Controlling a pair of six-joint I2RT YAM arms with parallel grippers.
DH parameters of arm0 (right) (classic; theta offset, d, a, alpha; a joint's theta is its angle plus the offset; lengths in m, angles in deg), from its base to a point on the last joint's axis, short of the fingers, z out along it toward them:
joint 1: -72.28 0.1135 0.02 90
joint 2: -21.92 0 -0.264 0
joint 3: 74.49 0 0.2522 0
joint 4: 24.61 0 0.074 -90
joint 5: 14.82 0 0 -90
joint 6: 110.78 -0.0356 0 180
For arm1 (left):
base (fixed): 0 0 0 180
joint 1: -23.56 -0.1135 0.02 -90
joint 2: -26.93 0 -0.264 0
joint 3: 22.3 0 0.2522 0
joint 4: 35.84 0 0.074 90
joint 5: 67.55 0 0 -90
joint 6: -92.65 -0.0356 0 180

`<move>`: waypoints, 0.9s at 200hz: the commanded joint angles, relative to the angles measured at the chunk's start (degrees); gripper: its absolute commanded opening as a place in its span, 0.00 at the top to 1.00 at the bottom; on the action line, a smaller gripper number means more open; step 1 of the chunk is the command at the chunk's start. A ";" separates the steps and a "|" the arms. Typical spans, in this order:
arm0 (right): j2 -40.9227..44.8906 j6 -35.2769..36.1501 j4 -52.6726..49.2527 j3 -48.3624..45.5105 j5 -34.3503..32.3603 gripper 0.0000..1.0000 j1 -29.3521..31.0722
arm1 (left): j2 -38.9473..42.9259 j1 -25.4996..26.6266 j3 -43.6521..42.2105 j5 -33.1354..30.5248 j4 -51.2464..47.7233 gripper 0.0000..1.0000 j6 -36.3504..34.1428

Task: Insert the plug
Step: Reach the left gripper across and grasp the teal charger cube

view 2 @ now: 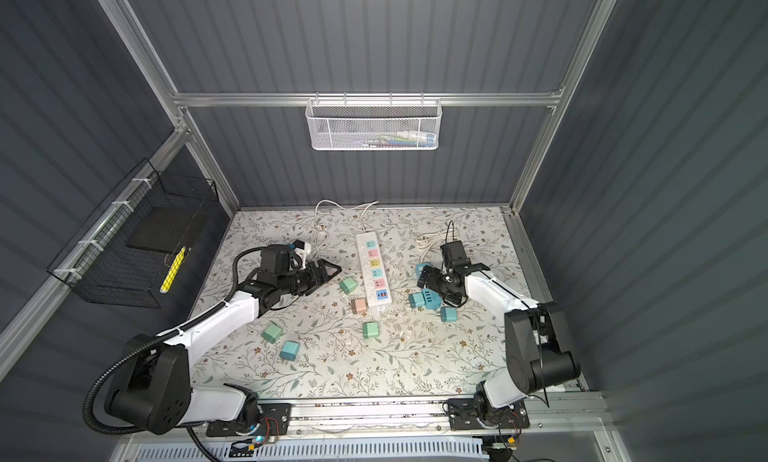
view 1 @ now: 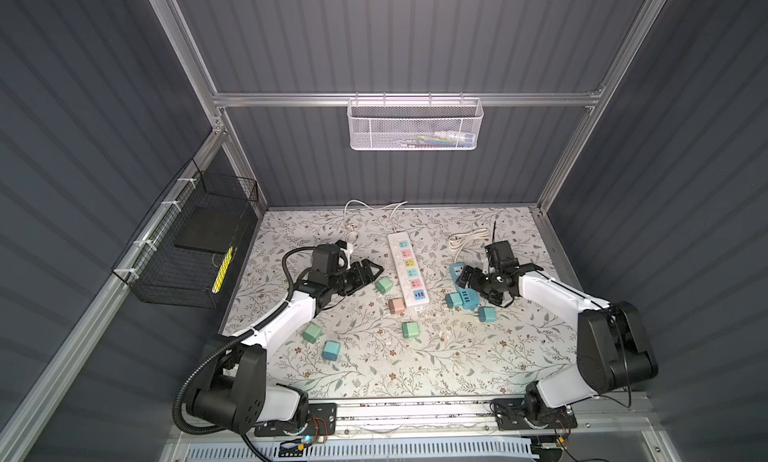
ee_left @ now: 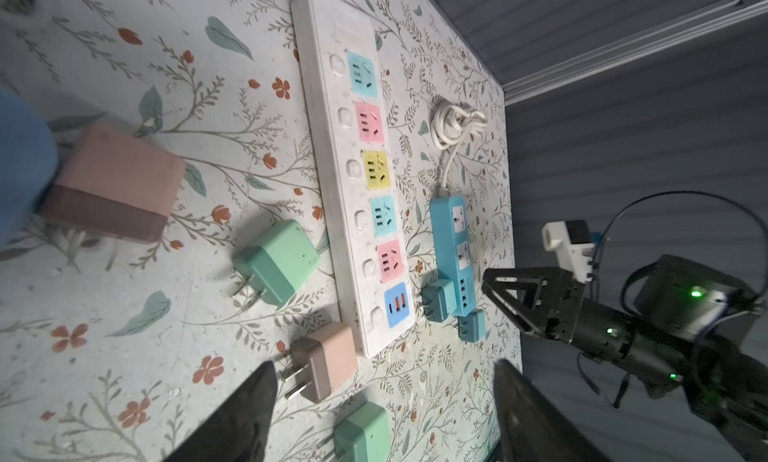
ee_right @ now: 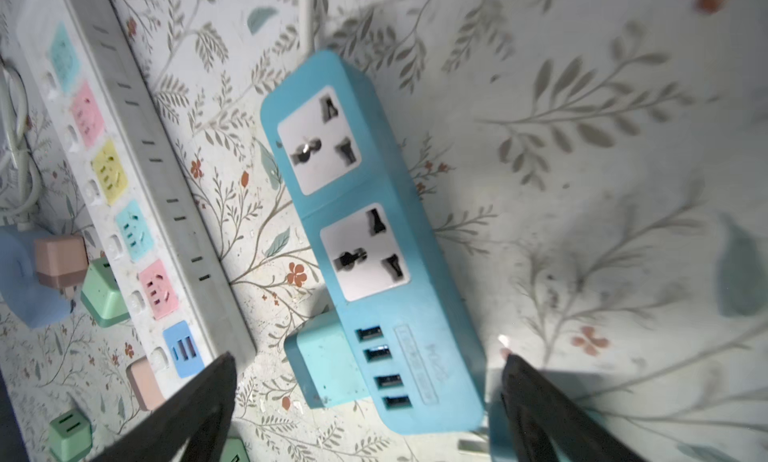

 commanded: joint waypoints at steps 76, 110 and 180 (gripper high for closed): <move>12.05 -2.04 -5.86 -8.38 -11.26 0.11 -1.84 | -20.03 31.82 24.16 -33.04 -14.43 0.23 -32.58; 15.71 -1.07 -5.37 -8.82 -9.89 0.20 -4.08 | -33.61 32.29 39.88 -35.09 -21.98 0.23 -40.32; 21.21 2.94 -6.71 -9.05 -3.48 0.20 -8.45 | -45.16 32.28 52.88 -23.55 -33.04 0.35 -59.09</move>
